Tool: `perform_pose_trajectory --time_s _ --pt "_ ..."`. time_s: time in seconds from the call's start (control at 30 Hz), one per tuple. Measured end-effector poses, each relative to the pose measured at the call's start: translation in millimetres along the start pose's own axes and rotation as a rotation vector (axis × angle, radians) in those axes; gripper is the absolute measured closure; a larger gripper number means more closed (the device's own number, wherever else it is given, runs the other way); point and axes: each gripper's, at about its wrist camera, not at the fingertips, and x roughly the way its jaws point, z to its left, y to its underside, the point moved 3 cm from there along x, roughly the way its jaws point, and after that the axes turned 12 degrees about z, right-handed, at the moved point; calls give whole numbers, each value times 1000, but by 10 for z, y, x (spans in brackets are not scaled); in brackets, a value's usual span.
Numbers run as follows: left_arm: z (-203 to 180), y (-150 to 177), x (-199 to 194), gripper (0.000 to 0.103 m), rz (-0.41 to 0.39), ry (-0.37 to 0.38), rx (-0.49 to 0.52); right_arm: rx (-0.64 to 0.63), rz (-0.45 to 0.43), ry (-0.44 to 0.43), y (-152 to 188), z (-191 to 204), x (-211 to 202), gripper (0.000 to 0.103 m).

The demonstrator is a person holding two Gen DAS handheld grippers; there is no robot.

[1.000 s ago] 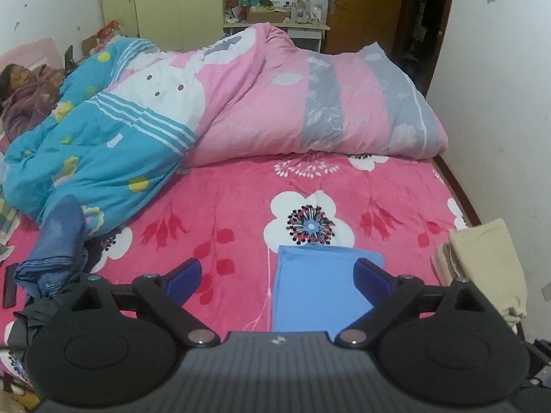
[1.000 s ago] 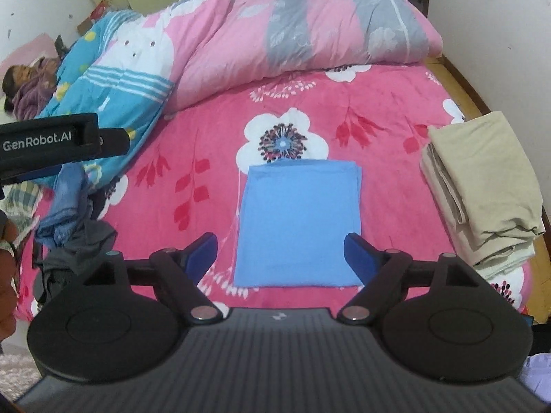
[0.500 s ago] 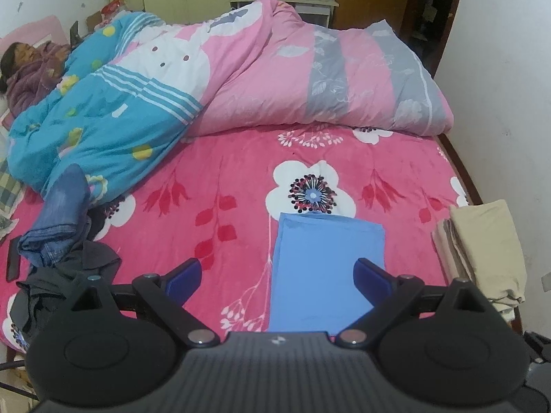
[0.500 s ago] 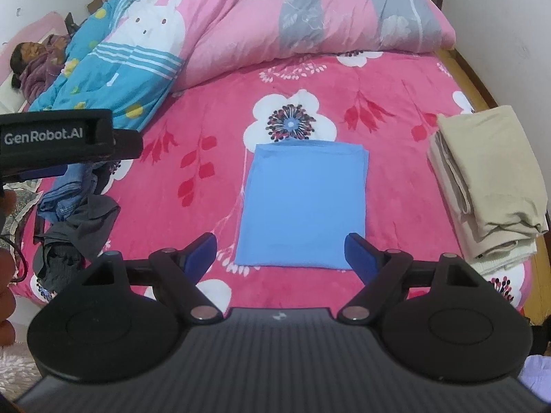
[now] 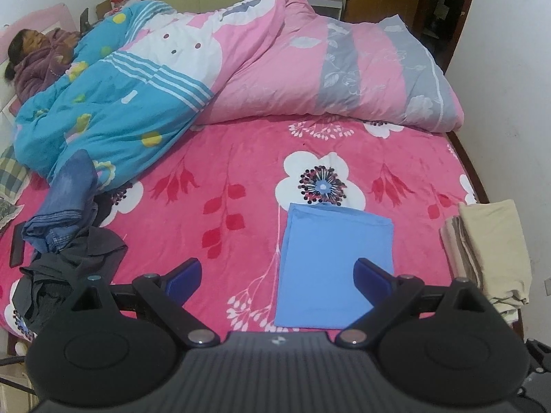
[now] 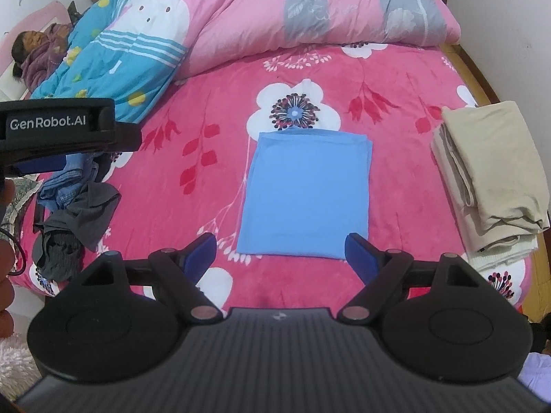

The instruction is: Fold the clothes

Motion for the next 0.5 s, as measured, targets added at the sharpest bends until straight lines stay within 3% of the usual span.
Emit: perform_pose_trajectory --time_s 0.5 --pt "41 -6 41 7 3 4 49 10 0 8 15 -14 5 21"
